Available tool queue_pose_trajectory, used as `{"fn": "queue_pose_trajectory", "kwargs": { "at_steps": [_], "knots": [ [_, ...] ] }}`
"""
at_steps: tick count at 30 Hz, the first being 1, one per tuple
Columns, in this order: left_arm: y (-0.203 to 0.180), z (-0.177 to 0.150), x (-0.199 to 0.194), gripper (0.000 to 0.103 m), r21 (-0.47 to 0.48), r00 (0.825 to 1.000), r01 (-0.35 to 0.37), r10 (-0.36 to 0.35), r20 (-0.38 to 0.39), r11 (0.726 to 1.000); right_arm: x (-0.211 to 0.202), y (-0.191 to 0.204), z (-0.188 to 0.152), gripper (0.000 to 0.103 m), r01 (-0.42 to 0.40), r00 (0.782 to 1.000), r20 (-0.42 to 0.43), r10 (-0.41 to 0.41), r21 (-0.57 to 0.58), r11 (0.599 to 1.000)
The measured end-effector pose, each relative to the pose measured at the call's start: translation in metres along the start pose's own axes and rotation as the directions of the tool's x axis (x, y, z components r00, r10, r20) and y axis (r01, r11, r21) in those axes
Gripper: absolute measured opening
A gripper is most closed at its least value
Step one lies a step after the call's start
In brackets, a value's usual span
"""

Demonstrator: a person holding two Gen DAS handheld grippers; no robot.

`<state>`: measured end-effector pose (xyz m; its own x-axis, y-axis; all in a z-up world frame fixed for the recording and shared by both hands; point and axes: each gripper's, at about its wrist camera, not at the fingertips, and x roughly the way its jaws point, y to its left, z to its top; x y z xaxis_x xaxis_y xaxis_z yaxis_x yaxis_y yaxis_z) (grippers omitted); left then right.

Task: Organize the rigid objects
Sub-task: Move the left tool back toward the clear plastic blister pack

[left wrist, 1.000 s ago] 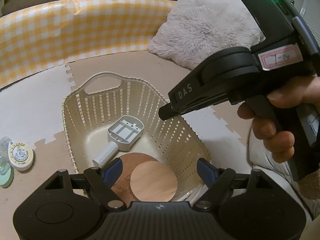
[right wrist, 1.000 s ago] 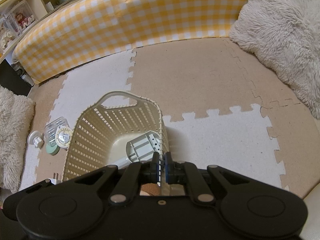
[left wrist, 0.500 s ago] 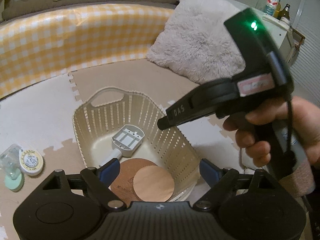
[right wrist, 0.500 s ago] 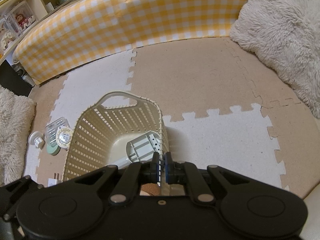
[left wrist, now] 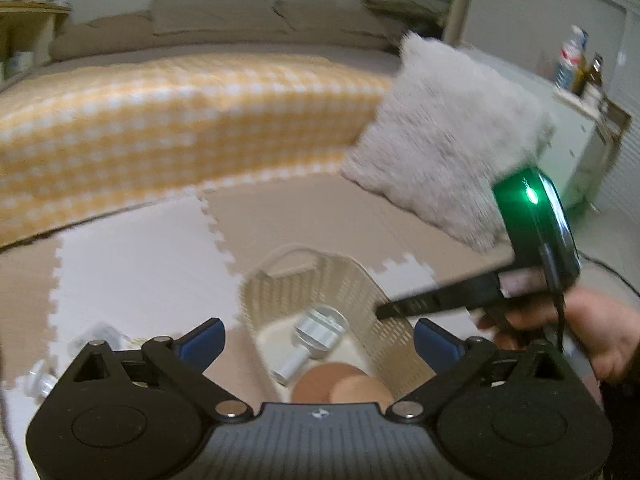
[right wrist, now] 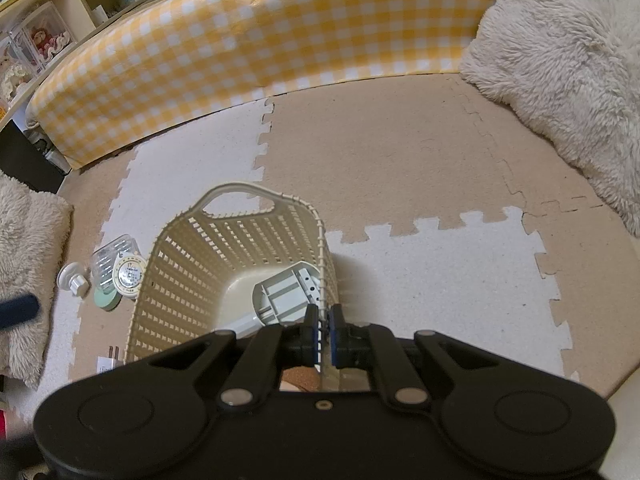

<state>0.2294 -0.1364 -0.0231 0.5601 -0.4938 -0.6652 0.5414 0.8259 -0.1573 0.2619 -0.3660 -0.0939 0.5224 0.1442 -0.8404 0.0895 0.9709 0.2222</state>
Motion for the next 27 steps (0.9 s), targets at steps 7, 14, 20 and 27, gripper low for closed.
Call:
{"fn": "queue_pose_trajectory", "kwargs": {
  "at_steps": [7,14,20,27],
  "knots": [
    [0.042,0.013,-0.012,0.103,-0.089,0.990,-0.115,0.121,0.068,0.989,0.000,0.000,0.000,0.006,0.000,1.000,0.000,0.000,0.000,1.000],
    [0.095,0.015,-0.005,0.103,-0.181,0.964,-0.236,0.253,0.077,0.955,0.000,0.000,0.000,0.005,0.001,1.000,0.000,-0.001,-0.002,1.000],
    [0.139,0.003,0.014,0.103,-0.305,0.957,-0.258,0.285,0.046,0.917,0.000,0.000,-0.001,0.005,0.005,1.000,0.001,-0.005,-0.003,1.000],
    [0.174,-0.019,0.044,0.103,-0.290,0.922,-0.381,0.386,-0.042,0.878,0.001,0.000,-0.001,0.005,0.006,1.000,-0.003,-0.006,-0.008,1.000]
  ]
}}
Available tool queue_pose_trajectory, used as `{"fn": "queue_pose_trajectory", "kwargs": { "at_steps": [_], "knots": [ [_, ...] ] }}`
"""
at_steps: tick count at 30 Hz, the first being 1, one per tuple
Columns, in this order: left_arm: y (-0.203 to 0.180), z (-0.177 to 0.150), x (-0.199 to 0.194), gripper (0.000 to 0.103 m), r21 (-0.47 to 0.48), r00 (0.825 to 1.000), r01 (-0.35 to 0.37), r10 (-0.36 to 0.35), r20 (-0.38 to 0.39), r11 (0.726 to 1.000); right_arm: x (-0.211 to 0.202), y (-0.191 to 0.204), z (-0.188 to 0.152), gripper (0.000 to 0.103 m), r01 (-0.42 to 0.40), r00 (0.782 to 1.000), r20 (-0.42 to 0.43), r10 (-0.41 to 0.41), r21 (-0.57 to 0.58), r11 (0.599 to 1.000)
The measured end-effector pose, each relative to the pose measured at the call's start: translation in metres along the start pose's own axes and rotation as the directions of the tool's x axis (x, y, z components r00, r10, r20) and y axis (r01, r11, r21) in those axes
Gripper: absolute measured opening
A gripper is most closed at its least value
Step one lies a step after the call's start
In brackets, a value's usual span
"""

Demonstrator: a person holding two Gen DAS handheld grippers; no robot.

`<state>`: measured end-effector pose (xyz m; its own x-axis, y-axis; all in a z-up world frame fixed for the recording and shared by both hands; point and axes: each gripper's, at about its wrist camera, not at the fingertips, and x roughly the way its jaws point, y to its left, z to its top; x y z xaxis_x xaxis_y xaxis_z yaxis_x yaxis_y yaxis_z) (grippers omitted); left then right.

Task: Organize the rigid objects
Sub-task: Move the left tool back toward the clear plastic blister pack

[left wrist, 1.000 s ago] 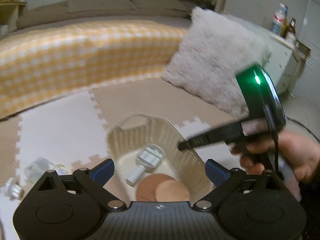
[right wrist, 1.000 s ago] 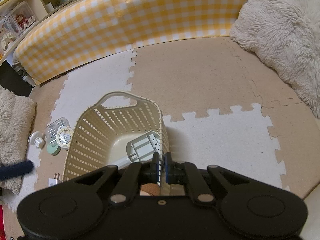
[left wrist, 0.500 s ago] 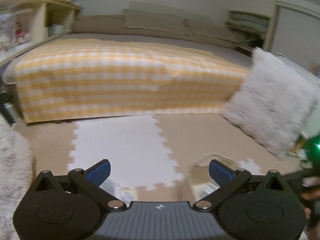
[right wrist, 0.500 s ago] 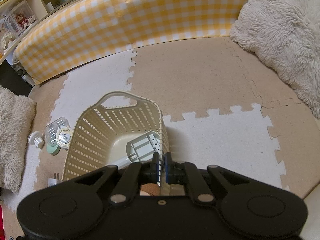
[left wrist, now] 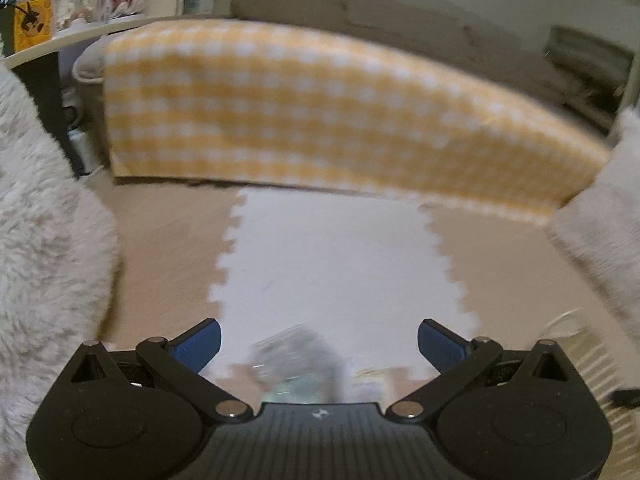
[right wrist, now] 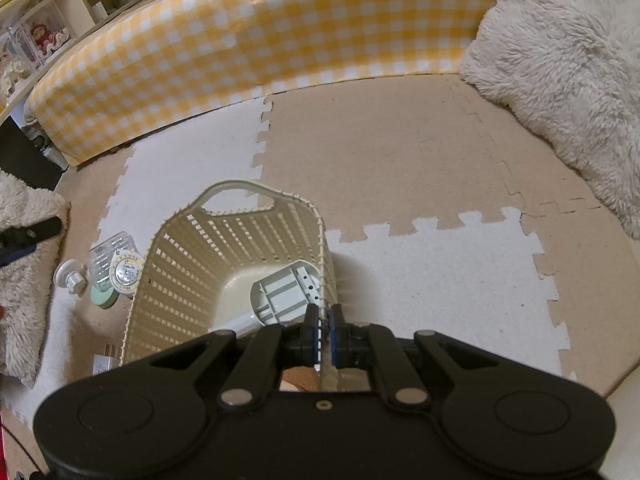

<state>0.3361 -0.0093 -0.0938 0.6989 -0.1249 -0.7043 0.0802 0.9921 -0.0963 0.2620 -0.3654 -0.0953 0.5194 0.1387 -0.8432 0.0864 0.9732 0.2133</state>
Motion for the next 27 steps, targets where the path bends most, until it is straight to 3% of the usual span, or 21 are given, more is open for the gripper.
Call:
{"fn": "queue_pose_trajectory", "kwargs": {
  "at_steps": [4,7,11,15,19,23,27],
  "knots": [
    [0.005,-0.012,0.017,0.103,0.128,0.991,-0.123,0.128,-0.031,0.984,0.000,0.000,0.000,0.005,-0.001,1.000,-0.001,0.001,-0.004,1.000],
    [0.009,-0.019,0.028,0.103,0.180,0.987,-0.137,0.149,-0.056,0.974,0.000,0.000,0.001,0.005,0.003,1.000,-0.002,-0.003,-0.009,1.000],
    [0.010,-0.027,0.047,0.103,0.235,0.991,-0.083,0.106,-0.086,0.969,0.000,0.001,0.001,0.005,0.004,1.000,-0.001,-0.004,-0.012,1.000],
    [0.000,-0.030,0.055,0.103,0.338,0.996,-0.044,0.066,-0.056,0.940,0.000,0.001,0.001,0.005,0.004,1.000,-0.001,-0.004,-0.011,1.000],
    [-0.001,-0.018,0.069,0.103,0.311,0.995,0.069,-0.043,-0.087,0.948,0.000,0.002,0.001,0.005,0.009,1.000,-0.003,-0.009,-0.023,1.000],
    [-0.006,-0.014,0.078,0.103,0.347,0.991,0.126,-0.104,-0.082,0.929,-0.001,0.004,0.001,0.005,0.012,1.000,-0.005,-0.012,-0.029,0.999],
    [-0.002,-0.011,0.092,0.103,0.267,0.971,0.222,-0.187,-0.149,0.938,-0.001,0.006,0.001,0.005,0.020,1.000,-0.007,-0.020,-0.038,0.999]
  ]
}}
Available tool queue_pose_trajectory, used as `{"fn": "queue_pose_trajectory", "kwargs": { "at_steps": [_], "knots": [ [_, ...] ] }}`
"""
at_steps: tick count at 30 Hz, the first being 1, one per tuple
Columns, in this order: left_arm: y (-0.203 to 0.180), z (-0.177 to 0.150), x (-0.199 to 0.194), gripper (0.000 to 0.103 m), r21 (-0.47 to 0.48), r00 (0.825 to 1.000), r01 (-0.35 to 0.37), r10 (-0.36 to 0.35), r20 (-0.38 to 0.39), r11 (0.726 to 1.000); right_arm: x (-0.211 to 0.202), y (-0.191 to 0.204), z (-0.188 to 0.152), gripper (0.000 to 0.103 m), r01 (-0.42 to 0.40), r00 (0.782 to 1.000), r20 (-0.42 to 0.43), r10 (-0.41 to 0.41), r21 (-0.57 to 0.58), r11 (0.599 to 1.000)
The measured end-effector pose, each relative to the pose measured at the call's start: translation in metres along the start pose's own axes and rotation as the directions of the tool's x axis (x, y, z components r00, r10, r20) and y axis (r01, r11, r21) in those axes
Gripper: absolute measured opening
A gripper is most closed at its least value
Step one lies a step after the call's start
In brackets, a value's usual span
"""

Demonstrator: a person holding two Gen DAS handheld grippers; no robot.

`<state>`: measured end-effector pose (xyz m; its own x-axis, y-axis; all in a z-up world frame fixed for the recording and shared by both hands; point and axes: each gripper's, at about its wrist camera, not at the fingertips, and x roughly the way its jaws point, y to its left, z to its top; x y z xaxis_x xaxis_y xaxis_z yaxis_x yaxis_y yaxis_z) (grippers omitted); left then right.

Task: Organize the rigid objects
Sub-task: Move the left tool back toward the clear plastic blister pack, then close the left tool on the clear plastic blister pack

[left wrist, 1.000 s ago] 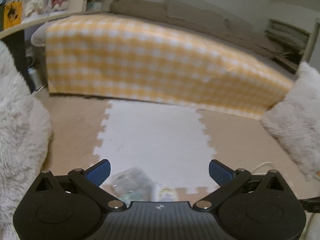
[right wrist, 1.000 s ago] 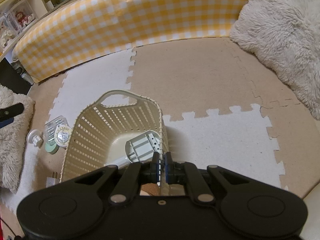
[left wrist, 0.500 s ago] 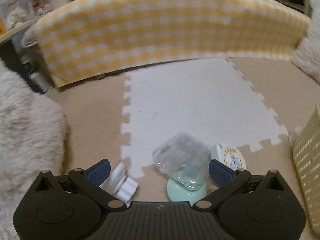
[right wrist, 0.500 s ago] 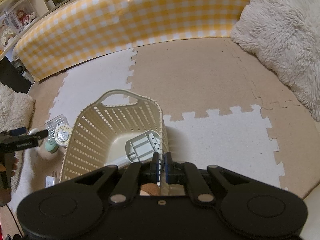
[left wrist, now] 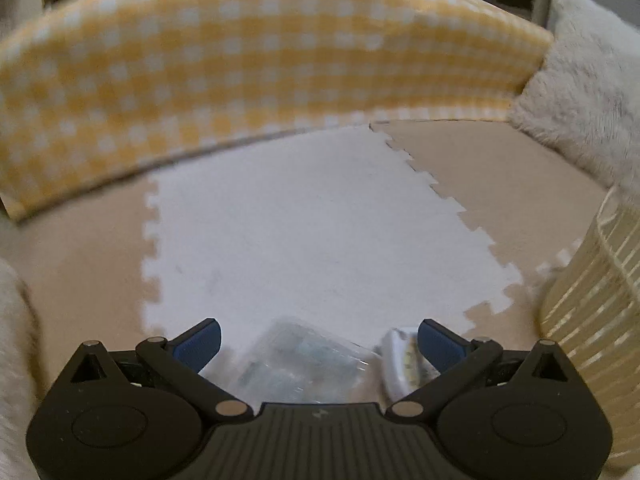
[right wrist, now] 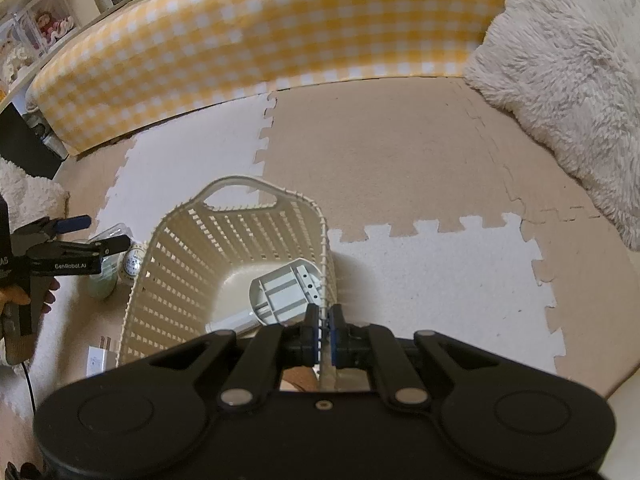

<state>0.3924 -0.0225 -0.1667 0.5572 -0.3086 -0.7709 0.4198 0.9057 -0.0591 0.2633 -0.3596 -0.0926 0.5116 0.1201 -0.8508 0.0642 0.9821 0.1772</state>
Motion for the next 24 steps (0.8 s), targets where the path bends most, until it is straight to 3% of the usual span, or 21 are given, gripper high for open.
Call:
{"fn": "queue_pose_trajectory", "kwargs": {
  "at_steps": [4,9,14,20,24],
  "knots": [
    [0.003,0.001,0.000,0.101,-0.062,0.995,0.085,-0.088,-0.040,0.994,0.000,0.000,0.000,0.005,-0.001,1.000,-0.002,0.001,-0.002,1.000],
    [-0.003,0.001,-0.012,0.094,-0.009,0.983,0.151,-0.151,-0.106,0.988,-0.001,-0.002,0.000,0.005,-0.008,1.000,-0.004,0.008,0.002,1.000],
    [-0.010,-0.001,-0.013,0.094,0.019,0.988,0.080,-0.077,-0.134,0.997,-0.001,-0.001,0.000,0.005,-0.005,1.000,-0.004,0.005,-0.001,1.000],
    [-0.036,-0.002,-0.003,0.094,0.132,0.987,-0.072,0.090,-0.135,0.989,-0.002,0.000,0.000,0.005,-0.004,1.000,-0.006,0.004,0.000,1.000],
    [-0.049,0.001,0.001,0.094,0.141,0.987,-0.103,0.119,-0.109,0.985,-0.002,0.000,-0.001,0.005,-0.003,1.000,-0.006,0.003,-0.002,1.000]
  ]
}}
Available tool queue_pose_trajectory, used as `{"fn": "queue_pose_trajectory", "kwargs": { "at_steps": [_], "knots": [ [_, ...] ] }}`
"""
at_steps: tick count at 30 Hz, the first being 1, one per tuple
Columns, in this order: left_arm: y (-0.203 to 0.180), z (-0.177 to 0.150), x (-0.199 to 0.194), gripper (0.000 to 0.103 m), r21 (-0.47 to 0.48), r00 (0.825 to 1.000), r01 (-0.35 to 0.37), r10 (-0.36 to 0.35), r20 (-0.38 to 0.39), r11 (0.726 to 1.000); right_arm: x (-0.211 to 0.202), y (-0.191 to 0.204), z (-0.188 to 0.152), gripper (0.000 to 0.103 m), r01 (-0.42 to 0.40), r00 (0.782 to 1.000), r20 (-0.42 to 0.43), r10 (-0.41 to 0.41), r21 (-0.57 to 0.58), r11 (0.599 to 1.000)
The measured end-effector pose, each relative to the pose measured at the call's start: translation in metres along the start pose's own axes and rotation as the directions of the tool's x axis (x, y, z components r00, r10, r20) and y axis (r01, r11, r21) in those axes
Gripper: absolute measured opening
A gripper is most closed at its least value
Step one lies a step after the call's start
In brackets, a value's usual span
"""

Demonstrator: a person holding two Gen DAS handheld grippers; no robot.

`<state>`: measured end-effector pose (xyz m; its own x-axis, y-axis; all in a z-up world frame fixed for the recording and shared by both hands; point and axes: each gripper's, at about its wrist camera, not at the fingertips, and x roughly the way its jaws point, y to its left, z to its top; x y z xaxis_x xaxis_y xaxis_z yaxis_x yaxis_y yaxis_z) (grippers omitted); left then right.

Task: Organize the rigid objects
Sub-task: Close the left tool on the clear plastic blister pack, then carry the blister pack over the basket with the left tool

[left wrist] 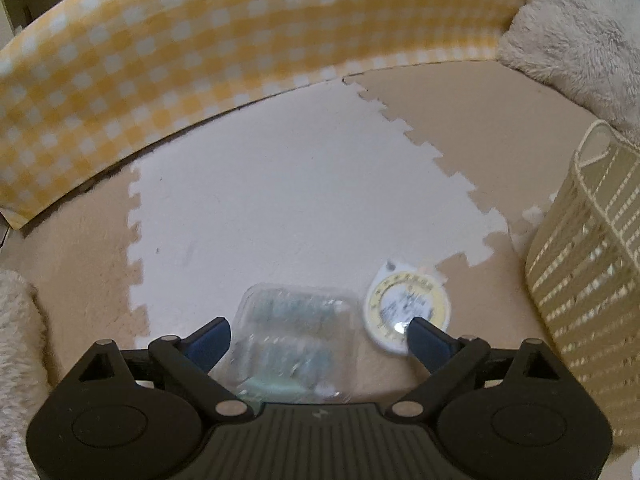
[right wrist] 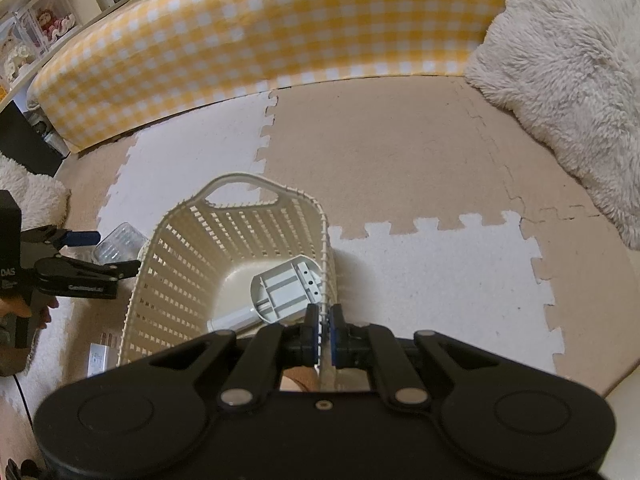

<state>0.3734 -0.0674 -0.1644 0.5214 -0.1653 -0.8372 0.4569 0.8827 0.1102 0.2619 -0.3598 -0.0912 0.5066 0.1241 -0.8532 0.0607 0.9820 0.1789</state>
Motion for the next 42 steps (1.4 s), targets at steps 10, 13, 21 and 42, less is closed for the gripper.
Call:
{"fn": "queue_pose_trajectory", "kwargs": {
  "at_steps": [10,13,21,42],
  "knots": [
    [0.013,0.000,-0.003,0.094,0.015,0.997,0.079,-0.078,-0.018,0.997,0.000,0.000,0.000,0.005,0.000,1.000,0.000,0.000,0.000,1.000],
    [0.016,0.003,-0.005,0.094,0.035,0.997,0.074,-0.073,-0.023,0.997,0.000,0.000,0.000,0.005,0.001,1.000,0.001,-0.001,-0.003,1.000],
    [0.023,0.002,0.004,0.088,0.027,0.994,0.102,-0.102,-0.028,0.994,0.000,0.002,-0.002,0.005,0.005,1.000,0.003,-0.005,-0.013,1.000],
    [0.027,0.000,0.017,0.076,0.034,0.998,0.056,-0.056,0.005,0.998,0.001,0.004,-0.001,0.006,0.012,1.000,-0.003,-0.012,-0.026,1.000]
  ]
}}
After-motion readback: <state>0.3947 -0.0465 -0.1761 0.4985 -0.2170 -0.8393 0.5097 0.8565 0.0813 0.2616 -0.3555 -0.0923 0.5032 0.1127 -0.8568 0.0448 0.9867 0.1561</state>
